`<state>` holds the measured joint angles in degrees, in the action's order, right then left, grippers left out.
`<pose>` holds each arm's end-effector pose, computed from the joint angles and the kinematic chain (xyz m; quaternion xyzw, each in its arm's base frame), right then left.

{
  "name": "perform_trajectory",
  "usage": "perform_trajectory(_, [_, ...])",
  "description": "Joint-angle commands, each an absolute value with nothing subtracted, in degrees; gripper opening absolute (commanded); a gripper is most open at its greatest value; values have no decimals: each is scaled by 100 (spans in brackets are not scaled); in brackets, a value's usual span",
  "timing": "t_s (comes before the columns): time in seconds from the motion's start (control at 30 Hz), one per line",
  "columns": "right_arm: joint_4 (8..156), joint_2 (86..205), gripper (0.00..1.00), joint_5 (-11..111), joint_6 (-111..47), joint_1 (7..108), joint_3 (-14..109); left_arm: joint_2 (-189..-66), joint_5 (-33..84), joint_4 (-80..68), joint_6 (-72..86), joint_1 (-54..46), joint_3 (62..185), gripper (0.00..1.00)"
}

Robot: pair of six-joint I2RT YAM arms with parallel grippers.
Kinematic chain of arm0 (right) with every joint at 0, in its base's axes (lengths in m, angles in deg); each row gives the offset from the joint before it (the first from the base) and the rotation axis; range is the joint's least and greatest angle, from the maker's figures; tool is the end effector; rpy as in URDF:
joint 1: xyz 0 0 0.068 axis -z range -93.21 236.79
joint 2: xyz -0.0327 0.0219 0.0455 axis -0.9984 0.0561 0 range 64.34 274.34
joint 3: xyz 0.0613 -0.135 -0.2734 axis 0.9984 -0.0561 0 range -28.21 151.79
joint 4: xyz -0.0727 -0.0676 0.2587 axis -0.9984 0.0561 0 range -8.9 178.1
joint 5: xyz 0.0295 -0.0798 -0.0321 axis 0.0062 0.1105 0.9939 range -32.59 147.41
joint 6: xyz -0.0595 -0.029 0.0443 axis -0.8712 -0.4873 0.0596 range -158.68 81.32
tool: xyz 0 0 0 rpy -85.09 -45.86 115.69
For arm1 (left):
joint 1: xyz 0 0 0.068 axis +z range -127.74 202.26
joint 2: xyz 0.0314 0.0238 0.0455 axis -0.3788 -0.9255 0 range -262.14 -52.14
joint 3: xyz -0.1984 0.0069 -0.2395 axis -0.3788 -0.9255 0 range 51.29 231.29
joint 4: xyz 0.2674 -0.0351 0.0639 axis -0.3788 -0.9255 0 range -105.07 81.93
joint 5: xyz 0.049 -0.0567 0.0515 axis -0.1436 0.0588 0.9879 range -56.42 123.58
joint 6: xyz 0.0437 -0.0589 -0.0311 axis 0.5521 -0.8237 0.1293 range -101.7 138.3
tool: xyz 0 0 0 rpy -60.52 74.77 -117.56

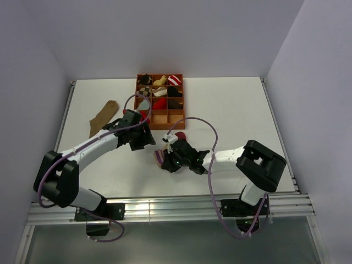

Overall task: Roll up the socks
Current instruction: Roll the sock at the center of the board.

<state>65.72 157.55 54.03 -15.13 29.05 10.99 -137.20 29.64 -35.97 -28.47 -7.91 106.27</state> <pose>0.1839 0.2986 0.1510 -0.2770 0.8573 0.3023 0.3114 0.2796 -0.1679 0.2158 -0.1293 0.9519 -0.1975 0.1953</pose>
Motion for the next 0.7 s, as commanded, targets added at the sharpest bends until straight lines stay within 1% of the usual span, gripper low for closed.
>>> perform_trajectory(0.0, [6098,15759,0,3662,-1056,3281,792,-13204,3051,-2970,-3259,-613,10219,66])
perform_trajectory(0.13, [5483,15978,0,2721,-783,3703,555,-12853,2622,-2434,-3566,-604,9543,67])
perform_trajectory(0.27, [5140,16268,0,2139,-678,3994,528,-12825,2243,-1836,-3777,-604,9076,69])
perform_trajectory(0.47, [5209,16497,0,1812,-738,4257,633,-13150,1847,-1177,-3962,-613,8802,71])
perform_trajectory(0.6, [5516,16550,0,1795,-897,4337,800,-13484,1864,-1071,-4006,-657,8811,69])
perform_trajectory(0.67, [5631,16568,0,1795,-950,4381,888,-13607,1881,-1123,-4015,-674,8829,67])
